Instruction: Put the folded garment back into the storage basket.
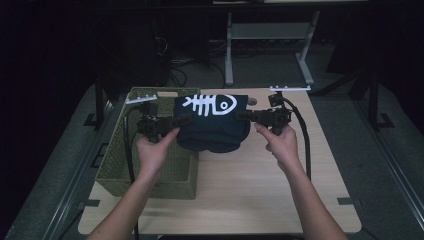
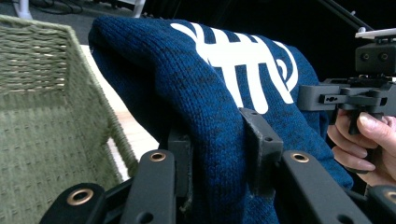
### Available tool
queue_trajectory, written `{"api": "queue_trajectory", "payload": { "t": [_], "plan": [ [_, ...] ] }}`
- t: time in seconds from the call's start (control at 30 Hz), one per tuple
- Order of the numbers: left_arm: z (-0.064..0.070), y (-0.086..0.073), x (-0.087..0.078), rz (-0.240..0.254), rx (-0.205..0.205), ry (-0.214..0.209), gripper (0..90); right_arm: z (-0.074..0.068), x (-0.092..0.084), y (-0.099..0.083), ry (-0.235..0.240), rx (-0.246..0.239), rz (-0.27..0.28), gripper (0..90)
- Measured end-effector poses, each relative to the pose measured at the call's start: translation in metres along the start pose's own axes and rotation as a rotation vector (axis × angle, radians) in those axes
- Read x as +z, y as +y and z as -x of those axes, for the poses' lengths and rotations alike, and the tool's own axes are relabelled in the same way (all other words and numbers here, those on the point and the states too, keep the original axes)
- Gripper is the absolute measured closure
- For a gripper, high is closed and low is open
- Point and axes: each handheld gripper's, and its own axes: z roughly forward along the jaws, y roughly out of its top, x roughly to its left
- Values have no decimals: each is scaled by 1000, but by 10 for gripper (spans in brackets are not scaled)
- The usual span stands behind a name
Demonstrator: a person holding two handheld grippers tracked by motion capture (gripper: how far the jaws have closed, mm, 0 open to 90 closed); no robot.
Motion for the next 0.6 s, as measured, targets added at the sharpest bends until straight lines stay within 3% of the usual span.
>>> {"api": "queue_trajectory", "payload": {
  "t": [0.6],
  "plan": [
    [-27, -2, -33, 39, -43, 36, 666, -18, 35, 9, 40, -12, -17, 712]
  ]
}}
